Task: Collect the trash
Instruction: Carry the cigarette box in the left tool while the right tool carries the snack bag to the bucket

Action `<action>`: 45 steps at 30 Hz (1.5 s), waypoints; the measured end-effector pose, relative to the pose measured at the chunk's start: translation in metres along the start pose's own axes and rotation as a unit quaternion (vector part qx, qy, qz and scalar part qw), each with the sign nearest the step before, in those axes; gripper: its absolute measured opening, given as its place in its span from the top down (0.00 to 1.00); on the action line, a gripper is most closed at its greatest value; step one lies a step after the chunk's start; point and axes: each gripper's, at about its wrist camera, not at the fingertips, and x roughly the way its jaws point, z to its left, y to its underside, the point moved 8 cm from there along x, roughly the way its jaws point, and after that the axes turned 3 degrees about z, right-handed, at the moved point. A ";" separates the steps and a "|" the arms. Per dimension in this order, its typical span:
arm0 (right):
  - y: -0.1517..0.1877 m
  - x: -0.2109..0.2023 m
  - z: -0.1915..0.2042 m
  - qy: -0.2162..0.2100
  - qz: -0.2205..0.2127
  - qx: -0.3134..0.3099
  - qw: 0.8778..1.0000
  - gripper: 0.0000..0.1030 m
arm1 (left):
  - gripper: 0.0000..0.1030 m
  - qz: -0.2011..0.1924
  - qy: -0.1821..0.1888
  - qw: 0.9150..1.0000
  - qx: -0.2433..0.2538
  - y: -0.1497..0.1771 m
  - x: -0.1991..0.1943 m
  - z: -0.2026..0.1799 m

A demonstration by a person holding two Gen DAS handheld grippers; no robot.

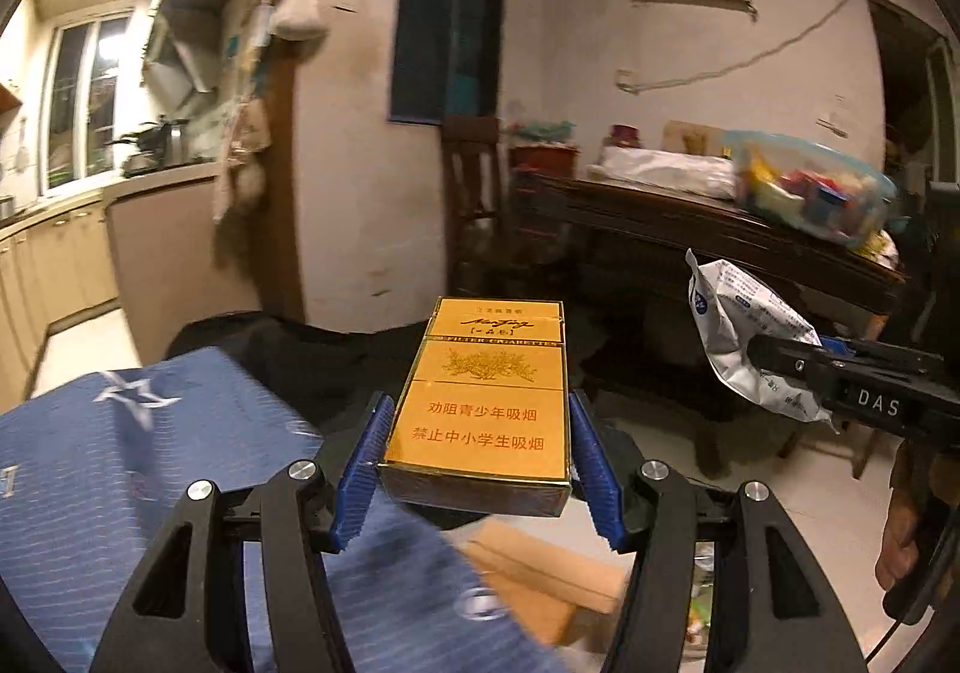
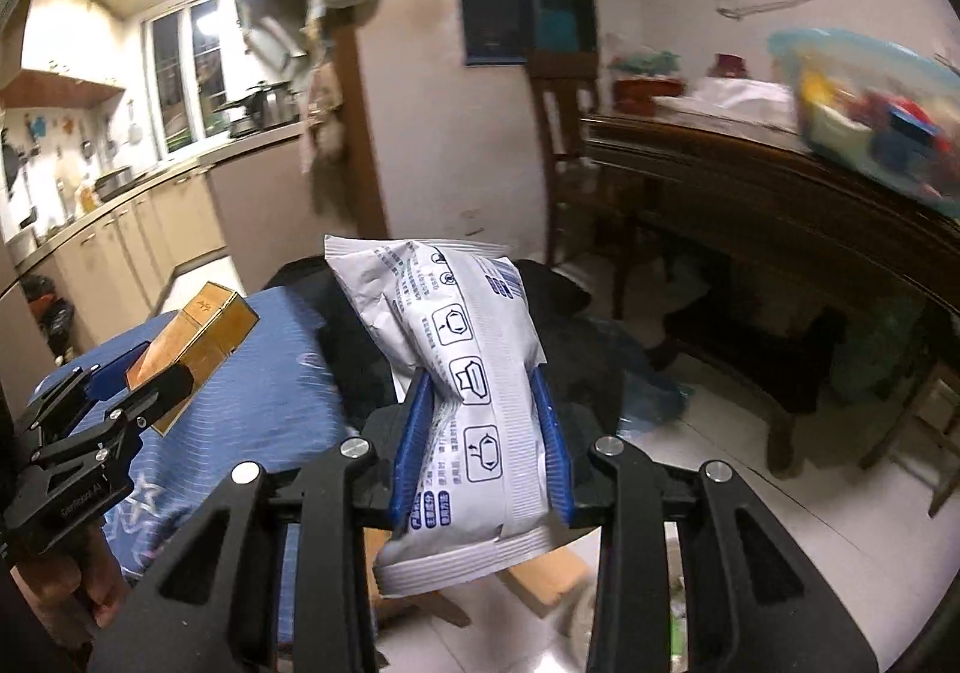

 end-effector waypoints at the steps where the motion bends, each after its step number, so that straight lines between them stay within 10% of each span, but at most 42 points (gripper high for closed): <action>1: 0.002 -0.003 -0.012 0.007 -0.001 0.006 1.000 0.69 | 0.42 0.001 0.007 1.000 0.004 0.000 0.005 -0.015; 17: 0.077 -0.033 -0.169 0.102 0.034 0.086 0.991 0.69 | 0.42 0.059 0.096 0.991 0.065 0.038 0.088 -0.213; 45: 0.236 0.061 -0.258 0.105 0.248 0.170 0.948 0.69 | 0.42 0.268 0.122 0.949 0.110 0.207 0.242 -0.296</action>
